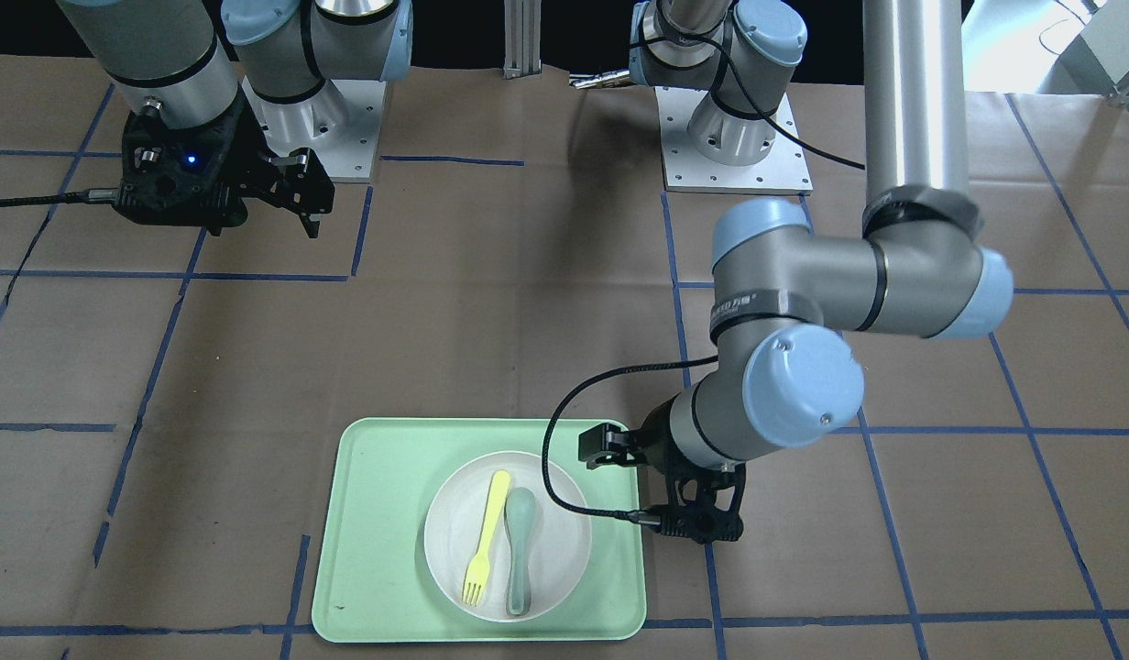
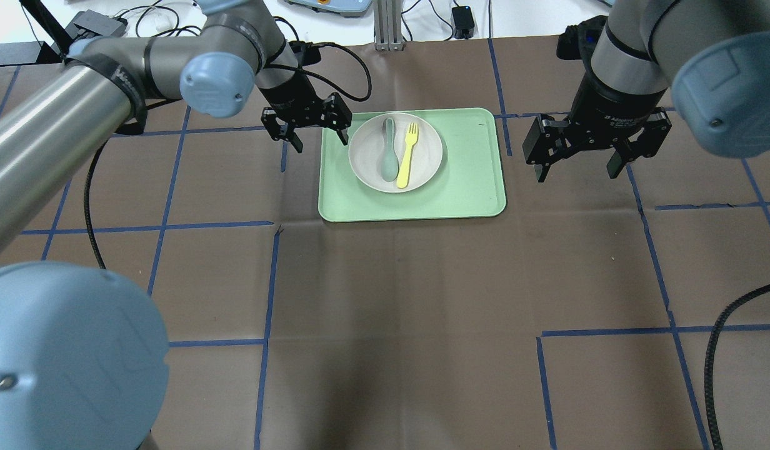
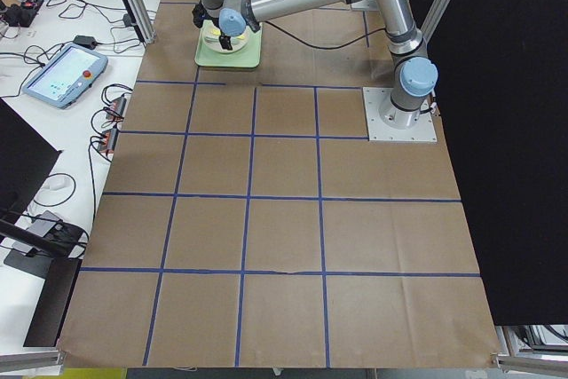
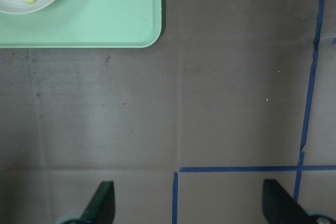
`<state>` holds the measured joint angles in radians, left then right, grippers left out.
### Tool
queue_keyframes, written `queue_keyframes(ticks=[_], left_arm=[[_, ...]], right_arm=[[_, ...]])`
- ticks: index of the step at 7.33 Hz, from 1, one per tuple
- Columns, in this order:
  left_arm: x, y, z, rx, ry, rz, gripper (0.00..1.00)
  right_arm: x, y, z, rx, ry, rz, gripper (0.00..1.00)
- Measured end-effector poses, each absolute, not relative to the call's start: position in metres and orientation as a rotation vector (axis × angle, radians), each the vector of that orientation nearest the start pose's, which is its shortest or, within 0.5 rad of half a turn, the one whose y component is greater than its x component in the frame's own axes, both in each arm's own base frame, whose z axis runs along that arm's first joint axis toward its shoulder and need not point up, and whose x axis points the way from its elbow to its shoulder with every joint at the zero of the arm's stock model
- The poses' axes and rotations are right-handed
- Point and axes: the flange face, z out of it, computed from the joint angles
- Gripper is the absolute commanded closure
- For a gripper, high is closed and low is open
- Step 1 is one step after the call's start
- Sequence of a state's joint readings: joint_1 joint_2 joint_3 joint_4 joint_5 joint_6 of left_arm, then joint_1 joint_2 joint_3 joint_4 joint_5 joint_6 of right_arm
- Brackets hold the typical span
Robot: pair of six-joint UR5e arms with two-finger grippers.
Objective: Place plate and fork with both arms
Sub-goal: 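Open the left gripper and raise it away from the plate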
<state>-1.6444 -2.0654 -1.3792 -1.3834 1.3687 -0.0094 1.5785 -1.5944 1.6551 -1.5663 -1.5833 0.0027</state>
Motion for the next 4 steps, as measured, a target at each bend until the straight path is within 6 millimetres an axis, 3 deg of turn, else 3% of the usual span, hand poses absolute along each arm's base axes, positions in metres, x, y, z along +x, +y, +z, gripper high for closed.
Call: queue_keyframes(ticks=[3, 4], left_arm=[[-0.176, -0.565, 0.451, 0.095, 3.178, 0.181, 0.00], [-0.167, -0.540, 0.482, 0.094, 3.146, 0.160, 0.00]], right_arm=[[0.136, -0.474, 0.459, -0.009, 3.154, 0.085, 0.00], [0.135, -0.475, 0.460, -0.008, 3.156, 0.077, 0.00]])
